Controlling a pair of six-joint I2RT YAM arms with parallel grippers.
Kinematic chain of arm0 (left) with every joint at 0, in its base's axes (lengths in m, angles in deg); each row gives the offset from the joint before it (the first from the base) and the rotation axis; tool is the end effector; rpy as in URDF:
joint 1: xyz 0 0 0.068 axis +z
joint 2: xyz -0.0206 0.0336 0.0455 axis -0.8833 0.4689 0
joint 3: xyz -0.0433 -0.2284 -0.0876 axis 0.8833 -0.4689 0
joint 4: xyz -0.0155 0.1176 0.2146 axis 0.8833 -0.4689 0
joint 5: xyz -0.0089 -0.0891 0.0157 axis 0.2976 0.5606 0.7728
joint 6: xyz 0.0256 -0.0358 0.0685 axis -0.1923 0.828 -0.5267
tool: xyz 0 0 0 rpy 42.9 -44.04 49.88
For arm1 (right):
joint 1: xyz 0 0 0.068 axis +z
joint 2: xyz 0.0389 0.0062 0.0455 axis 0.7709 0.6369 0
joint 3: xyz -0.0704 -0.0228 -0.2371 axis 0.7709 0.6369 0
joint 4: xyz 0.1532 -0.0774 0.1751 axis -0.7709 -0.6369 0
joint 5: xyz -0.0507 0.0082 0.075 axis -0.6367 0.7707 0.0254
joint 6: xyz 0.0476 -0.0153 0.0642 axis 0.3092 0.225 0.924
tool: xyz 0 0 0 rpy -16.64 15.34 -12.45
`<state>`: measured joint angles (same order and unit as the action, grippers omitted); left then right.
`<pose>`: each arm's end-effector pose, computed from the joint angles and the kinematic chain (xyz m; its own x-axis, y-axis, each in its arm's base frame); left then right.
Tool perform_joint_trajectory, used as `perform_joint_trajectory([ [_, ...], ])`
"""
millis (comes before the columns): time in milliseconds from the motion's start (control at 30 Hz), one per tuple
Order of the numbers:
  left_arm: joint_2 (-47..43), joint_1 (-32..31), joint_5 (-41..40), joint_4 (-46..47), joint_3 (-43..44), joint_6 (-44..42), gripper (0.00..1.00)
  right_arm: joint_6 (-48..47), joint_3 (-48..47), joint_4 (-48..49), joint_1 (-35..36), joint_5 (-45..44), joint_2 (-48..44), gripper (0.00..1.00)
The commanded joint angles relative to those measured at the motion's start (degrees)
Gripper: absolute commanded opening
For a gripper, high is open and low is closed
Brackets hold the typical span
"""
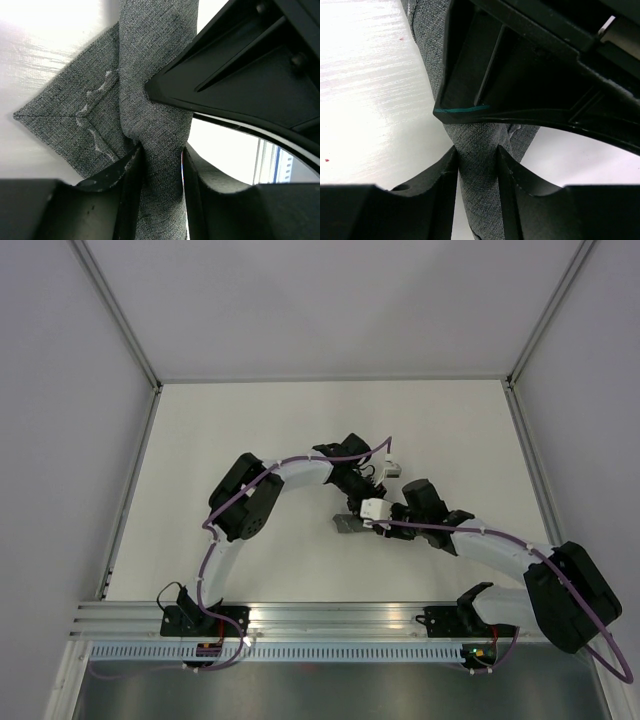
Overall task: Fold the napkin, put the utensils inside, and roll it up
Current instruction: Roll the napkin at the center of the board.
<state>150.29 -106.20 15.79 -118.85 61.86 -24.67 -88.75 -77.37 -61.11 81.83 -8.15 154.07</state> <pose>0.2738 -0.3410 0.0990 -0.4756 0.6823 -0.5552 0.8079 0.0892 -0.5825 0.1961 0.1402 0.1180 0.0571 -0.8193 -0.5705 -0.9097 0.1927 -0.3678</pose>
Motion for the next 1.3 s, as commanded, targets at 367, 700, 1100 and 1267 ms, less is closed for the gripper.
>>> perform_joint_trajectory([
  [367,-6.85,2.5,-8.22,5.93,-5.46,8.43,0.5,-0.16,-7.66,-11.87,-1.07,4.96,7.59,0.31],
  [700,-15.63,4.52,-11.56,20.07,-14.5,15.89,0.56,-4.55,-16.01,-24.09,-7.4,13.66,15.49,0.27],
  [1100,-41.83,3.48,-39.94,55.92,-42.18,26.11,0.52,-9.47,-27.0,-36.22,-11.88,19.11,28.49,0.26],
  [1267,-48.69,-2.58,-54.52,61.39,-49.92,16.71,0.53,-10.35,-33.67,-42.28,-13.2,20.6,35.52,0.25],
])
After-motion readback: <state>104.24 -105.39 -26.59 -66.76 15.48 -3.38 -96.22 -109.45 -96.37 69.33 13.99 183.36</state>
